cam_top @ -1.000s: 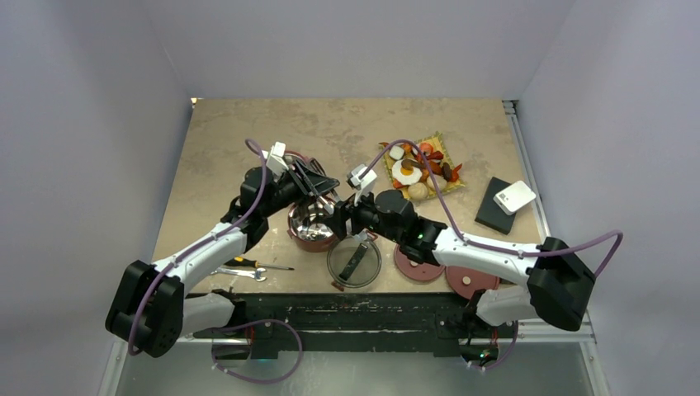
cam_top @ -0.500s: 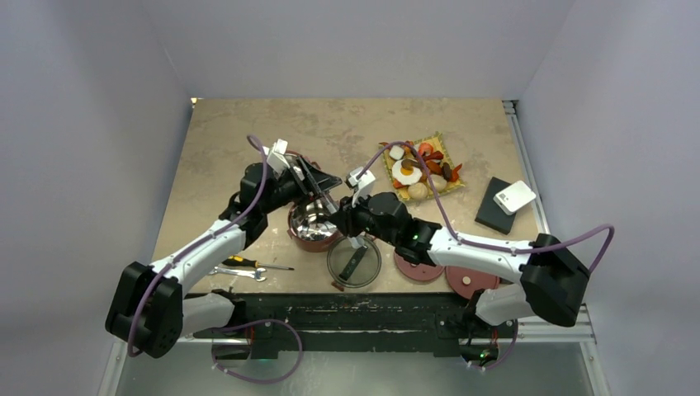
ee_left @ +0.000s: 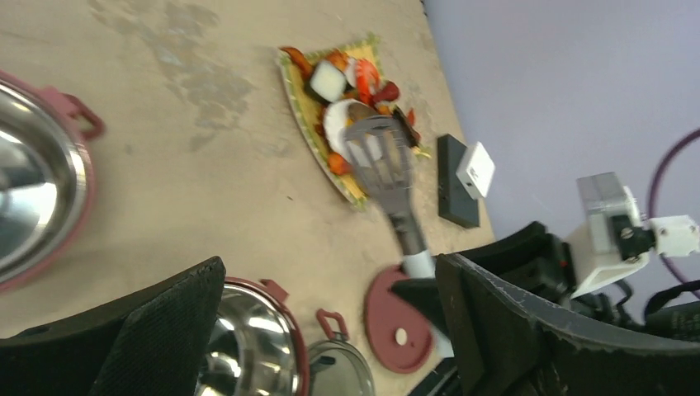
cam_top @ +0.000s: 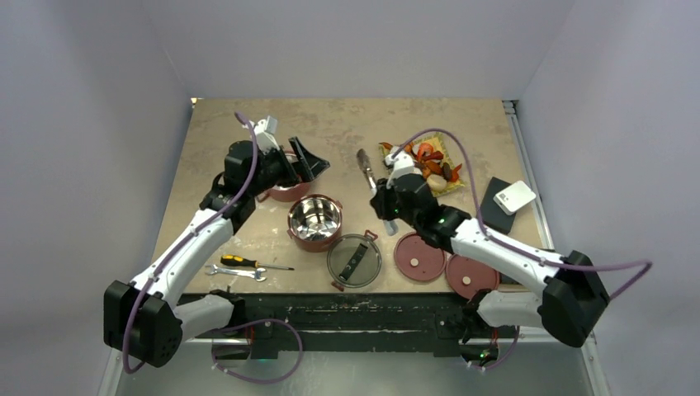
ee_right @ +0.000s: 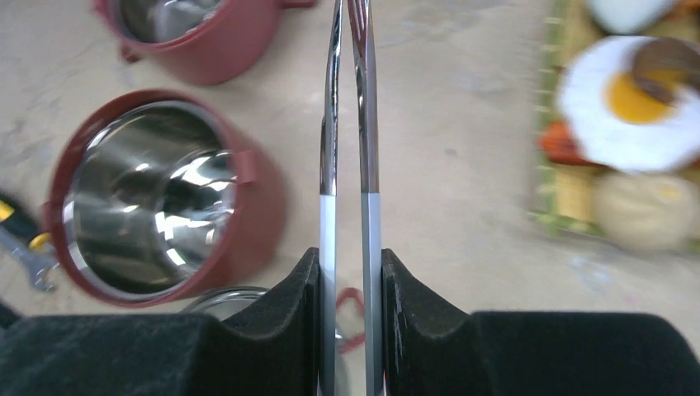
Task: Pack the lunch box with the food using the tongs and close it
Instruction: Adjust the clamp, then pick up the fake food from the plate.
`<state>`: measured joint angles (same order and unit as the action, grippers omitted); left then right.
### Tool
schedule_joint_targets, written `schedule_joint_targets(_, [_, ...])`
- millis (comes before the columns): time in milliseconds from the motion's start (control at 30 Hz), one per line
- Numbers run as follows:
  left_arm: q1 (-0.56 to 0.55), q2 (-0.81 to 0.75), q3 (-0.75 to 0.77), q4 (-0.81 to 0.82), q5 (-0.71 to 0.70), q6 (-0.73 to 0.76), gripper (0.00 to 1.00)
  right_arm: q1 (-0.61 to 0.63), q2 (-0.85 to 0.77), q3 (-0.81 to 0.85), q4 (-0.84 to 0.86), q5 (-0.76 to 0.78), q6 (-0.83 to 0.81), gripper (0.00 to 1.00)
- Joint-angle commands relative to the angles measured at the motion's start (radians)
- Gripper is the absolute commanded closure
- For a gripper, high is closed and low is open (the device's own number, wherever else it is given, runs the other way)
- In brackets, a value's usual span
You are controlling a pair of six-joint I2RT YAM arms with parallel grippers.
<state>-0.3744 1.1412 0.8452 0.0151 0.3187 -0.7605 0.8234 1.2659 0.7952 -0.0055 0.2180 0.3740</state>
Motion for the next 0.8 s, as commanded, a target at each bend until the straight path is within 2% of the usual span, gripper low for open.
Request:
schedule_joint_targets(0, [0.05,-0.012,0.112,-0.152,-0.075,0.189,0.01,-0.135,-0.098,0.062,-0.205,0.018,0.009,0.84])
schedule_joint_targets(133, [0.052,-0.018,0.144,-0.203,-0.17,0.31,0.01,-0.26,-0.13,0.088,-0.369,-0.007,0.009,0.84])
schedule_joint_targets(267, [0.052,-0.034,0.125,-0.218,-0.265,0.401,0.01,-0.323,-0.137,0.106,-0.482,-0.004,0.009,0.84])
schedule_joint_targets(333, [0.052,-0.045,0.103,-0.217,-0.307,0.434,0.01,-0.351,-0.134,0.109,-0.514,-0.039,0.089,0.78])
schedule_joint_targets(567, [0.052,-0.07,0.058,-0.227,-0.313,0.479,0.01,-0.38,-0.108,0.145,-0.615,-0.101,0.105,0.73])
schedule_joint_targets(767, [0.052,-0.09,0.055,-0.23,-0.297,0.478,0.01,-0.383,-0.096,0.161,-0.676,-0.092,0.126,0.68])
